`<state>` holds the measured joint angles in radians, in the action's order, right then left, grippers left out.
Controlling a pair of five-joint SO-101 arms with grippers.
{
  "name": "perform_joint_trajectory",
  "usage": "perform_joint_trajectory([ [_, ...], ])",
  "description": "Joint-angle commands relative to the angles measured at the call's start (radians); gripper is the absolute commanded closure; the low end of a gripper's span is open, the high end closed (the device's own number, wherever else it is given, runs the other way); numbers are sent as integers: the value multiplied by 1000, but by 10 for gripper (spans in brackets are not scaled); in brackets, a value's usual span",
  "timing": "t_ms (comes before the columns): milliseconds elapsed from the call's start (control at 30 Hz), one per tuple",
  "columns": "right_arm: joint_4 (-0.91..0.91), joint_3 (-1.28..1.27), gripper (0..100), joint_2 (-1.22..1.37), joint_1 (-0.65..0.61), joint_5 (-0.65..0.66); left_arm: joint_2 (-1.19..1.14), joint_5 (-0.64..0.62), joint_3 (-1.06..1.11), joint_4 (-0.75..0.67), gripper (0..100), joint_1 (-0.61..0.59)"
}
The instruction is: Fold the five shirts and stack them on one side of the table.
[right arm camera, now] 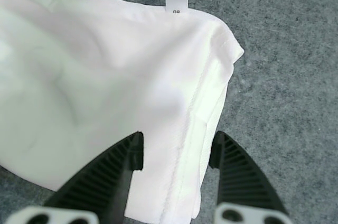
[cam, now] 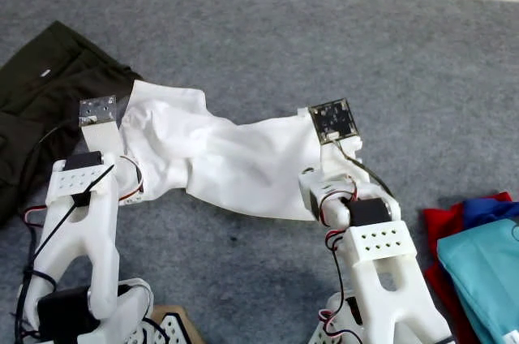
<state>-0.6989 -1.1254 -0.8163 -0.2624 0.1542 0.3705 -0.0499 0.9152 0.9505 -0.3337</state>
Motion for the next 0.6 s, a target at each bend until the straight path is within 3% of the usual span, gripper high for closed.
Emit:
perform_joint_trajectory([
  [0, 8, 5, 786, -25, -7, -3, 22, 12, -5, -18, 993, -59],
  [233, 10, 5, 786, -21, -8, -3, 8, 14, -1, -112, 993, -208],
  [400, 10, 5, 786, -21, -8, -5, -105, 14, -51, -124, 993, -243],
  [500, -8, 12, 786, -25, -10, -5, -150, 12, -125, -69, 993, -259],
  [567, -120, 61, 782, -30, -15, 20, -151, 12, -196, 32, 989, -254],
])
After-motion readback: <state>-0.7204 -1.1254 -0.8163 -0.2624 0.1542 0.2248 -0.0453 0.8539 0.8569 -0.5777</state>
